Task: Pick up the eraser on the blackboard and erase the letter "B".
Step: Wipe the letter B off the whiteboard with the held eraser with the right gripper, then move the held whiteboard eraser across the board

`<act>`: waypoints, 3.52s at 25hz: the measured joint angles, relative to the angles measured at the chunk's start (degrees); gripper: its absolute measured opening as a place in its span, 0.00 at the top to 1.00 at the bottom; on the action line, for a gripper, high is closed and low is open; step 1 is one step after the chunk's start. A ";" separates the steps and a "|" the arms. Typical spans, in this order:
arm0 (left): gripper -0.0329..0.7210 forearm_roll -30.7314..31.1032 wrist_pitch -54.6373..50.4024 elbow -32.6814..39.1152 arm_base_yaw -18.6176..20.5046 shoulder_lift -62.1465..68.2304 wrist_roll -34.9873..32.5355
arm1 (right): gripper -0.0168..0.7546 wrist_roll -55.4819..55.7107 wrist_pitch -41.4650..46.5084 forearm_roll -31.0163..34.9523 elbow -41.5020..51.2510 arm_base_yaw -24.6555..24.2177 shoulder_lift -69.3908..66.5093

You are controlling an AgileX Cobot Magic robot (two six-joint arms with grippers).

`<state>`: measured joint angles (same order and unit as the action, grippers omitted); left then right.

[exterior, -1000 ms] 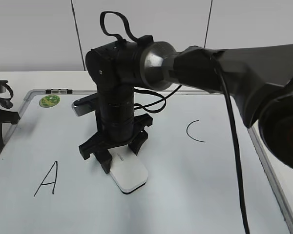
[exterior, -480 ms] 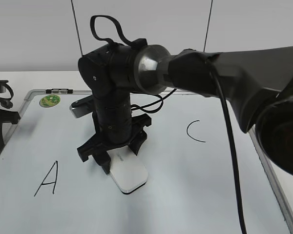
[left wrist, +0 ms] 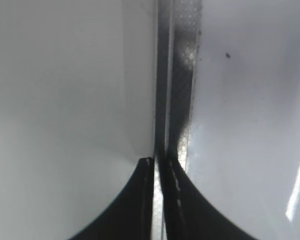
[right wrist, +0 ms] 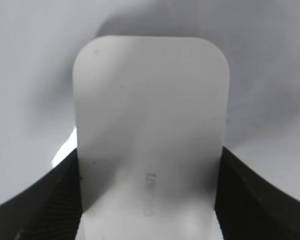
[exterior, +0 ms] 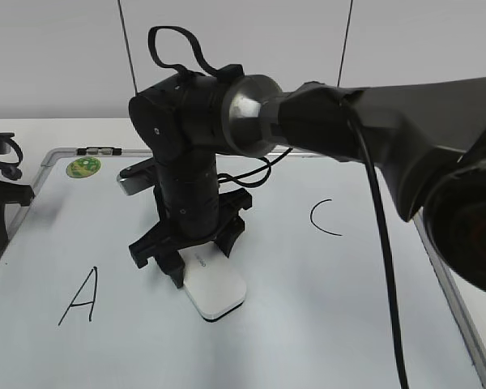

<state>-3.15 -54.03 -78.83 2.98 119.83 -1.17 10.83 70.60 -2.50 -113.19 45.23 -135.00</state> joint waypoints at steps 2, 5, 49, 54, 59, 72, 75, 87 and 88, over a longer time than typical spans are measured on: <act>0.93 0.00 0.00 0.00 0.00 0.00 0.00 | 0.30 0.21 0.00 0.00 0.00 -0.13 0.00; 0.93 -0.11 0.00 0.00 0.00 0.00 0.00 | 0.30 0.35 0.00 0.12 0.00 -0.76 0.00; 0.93 0.21 0.26 -0.04 -0.27 0.00 0.54 | 0.30 6.32 -0.47 -8.52 16.79 -29.24 18.94; 0.93 0.21 0.26 -0.04 -0.27 0.00 0.54 | 0.30 1.62 -0.47 -3.63 17.14 -32.45 19.08; 0.93 0.21 0.26 -0.04 -0.27 0.00 0.54 | 0.30 0.81 -0.47 -2.93 17.14 -34.41 17.19; 0.93 0.21 0.26 -0.04 -0.27 0.00 0.54 | 0.30 -0.23 -0.68 -0.90 17.23 -34.89 11.92; 0.93 0.21 0.26 -0.04 -0.27 0.00 0.54 | 0.30 -0.23 -0.68 -0.88 17.23 -34.89 11.92; 0.93 0.21 0.26 -0.04 -0.27 0.00 0.54 | 0.30 -0.76 -0.81 -0.54 17.23 -34.89 10.61; 0.93 0.21 0.26 -0.04 -0.27 0.00 0.54 | 0.30 -0.87 -0.81 -0.54 17.23 -34.89 10.50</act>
<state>-2.94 -53.77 -78.87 2.70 119.83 -0.63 9.97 69.80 -3.04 -95.96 10.34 -124.50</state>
